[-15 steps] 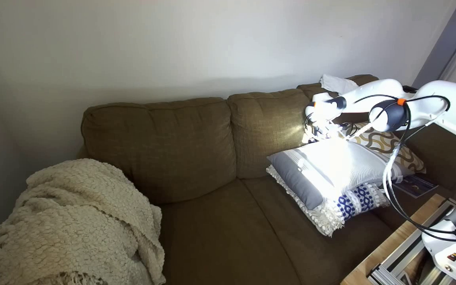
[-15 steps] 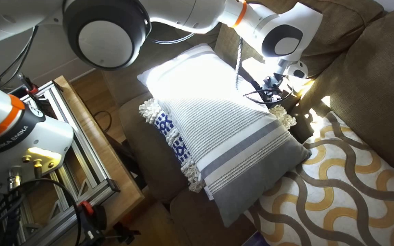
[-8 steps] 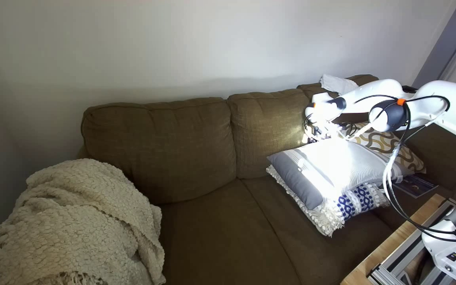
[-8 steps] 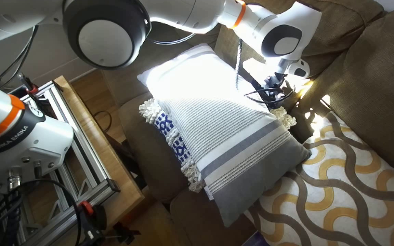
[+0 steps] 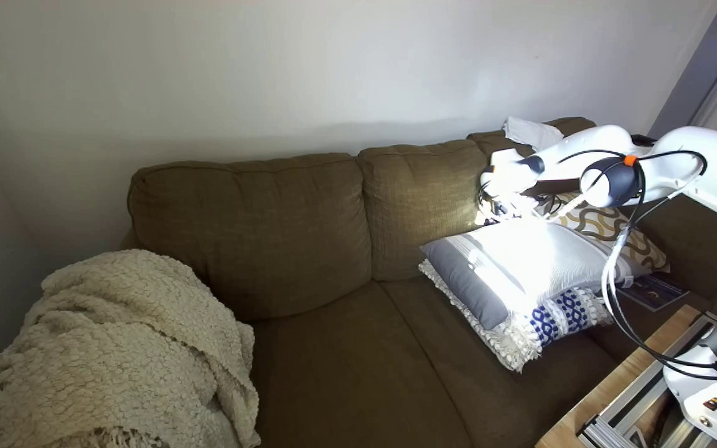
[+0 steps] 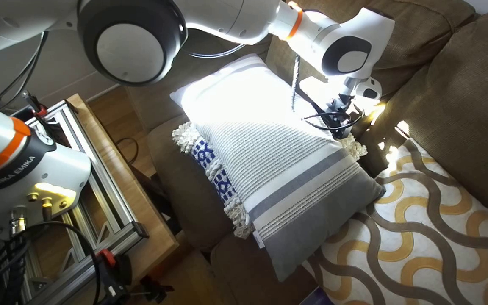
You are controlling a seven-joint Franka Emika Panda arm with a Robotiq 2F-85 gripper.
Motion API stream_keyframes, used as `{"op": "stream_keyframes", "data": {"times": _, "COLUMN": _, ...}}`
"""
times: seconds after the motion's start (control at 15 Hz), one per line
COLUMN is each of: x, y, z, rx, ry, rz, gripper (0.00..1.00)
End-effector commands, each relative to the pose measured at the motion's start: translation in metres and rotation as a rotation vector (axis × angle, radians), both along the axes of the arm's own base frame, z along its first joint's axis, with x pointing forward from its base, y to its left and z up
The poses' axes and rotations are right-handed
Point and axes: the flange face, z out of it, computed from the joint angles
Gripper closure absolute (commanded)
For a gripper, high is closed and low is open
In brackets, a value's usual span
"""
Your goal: Remove the remote controller from under the striped pillow and put it on top of the pillow
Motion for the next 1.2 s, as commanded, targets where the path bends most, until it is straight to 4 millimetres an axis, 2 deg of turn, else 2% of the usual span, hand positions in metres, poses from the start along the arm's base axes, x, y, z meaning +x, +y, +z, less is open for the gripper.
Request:
{"op": "stream_keyframes", "data": {"times": 0.0, "x": 0.0012, "y": -0.0041, "z": -0.0055, "rx": -0.037, "ry": -0.045, "rz": 0.007, "gripper": 0.00}}
{"op": "stream_keyframes", "data": {"times": 0.13, "x": 0.0036, "y": -0.0049, "z": -0.0048, "rx": -0.042, "ry": -0.067, "rz": 0.014, "gripper": 0.00}}
{"op": "stream_keyframes", "data": {"times": 0.2, "x": 0.0039, "y": -0.0044, "z": -0.0054, "rx": -0.041, "ry": -0.070, "rz": 0.019, "gripper": 0.17}}
{"op": "stream_keyframes", "data": {"times": 0.27, "x": 0.0043, "y": -0.0042, "z": -0.0054, "rx": -0.039, "ry": -0.073, "rz": 0.023, "gripper": 0.22}}
{"op": "stream_keyframes", "data": {"times": 0.33, "x": 0.0046, "y": -0.0034, "z": -0.0055, "rx": -0.037, "ry": -0.074, "rz": 0.028, "gripper": 0.35}}
{"op": "stream_keyframes", "data": {"times": 0.4, "x": 0.0045, "y": -0.0030, "z": -0.0055, "rx": -0.034, "ry": -0.071, "rz": 0.030, "gripper": 0.14}}
{"op": "stream_keyframes", "data": {"times": 0.6, "x": 0.0015, "y": -0.0034, "z": -0.0056, "rx": 0.001, "ry": -0.045, "rz": 0.063, "gripper": 0.00}}
{"op": "stream_keyframes", "data": {"times": 1.13, "x": 0.0007, "y": -0.0005, "z": -0.0054, "rx": 0.076, "ry": -0.028, "rz": 0.177, "gripper": 0.00}}
